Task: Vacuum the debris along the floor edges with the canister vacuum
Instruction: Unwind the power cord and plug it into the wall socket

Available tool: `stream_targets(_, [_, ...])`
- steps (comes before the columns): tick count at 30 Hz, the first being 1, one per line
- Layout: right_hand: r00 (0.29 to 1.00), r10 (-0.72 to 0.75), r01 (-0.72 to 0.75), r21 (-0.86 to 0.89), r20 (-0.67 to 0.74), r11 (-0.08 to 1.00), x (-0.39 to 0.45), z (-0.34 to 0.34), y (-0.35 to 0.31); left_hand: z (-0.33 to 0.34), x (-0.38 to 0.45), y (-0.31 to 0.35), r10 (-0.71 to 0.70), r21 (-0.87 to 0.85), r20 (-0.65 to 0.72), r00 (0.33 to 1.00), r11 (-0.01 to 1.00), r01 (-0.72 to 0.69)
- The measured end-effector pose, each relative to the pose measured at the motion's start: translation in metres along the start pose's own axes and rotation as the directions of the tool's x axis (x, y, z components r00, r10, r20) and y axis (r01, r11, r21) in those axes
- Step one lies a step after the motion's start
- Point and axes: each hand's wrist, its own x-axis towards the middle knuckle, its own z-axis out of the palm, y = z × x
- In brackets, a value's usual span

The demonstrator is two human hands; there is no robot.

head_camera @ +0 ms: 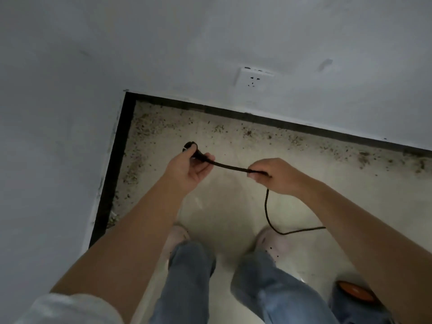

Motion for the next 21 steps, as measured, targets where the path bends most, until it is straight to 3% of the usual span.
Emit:
stream_targets(2, [0.999,0.040,-0.040,-0.021,0.010,0.999,0.021,0.009,0.021,0.000,0.035,-0.002,0.053,0.154,0.054,0.997,0.986,-0.061])
stream_targets(5, [0.995,0.075,-0.068,0.100,-0.065,0.993,0.066,0.019,0.050,0.015,0.088,-0.009,0.184,0.344,0.120,0.976,0.914,-0.215])
stream_targets(11, [0.937,0.077,-0.010,0.196,-0.340,0.981,0.154,0.003,0.111,0.057,0.184,-0.012,0.354,0.401,0.227,0.907,0.815,-0.418])
stream_targets(16, [0.875,-0.095,0.131,0.045,-0.474,0.990,0.182,-0.014,0.128,0.072,0.219,-0.001,0.509,0.395,0.377,0.773,0.667,-0.632])
stream_targets(19, [0.849,-0.090,0.164,0.098,-0.520,0.982,0.176,-0.023,0.127,0.072,0.219,0.002,0.542,0.373,0.474,0.694,0.590,-0.716])
stream_targets(21, [0.825,-0.071,0.184,0.147,-0.561,0.972,0.166,-0.025,0.127,0.070,0.217,0.002,0.642,0.411,0.464,0.610,0.454,-0.791])
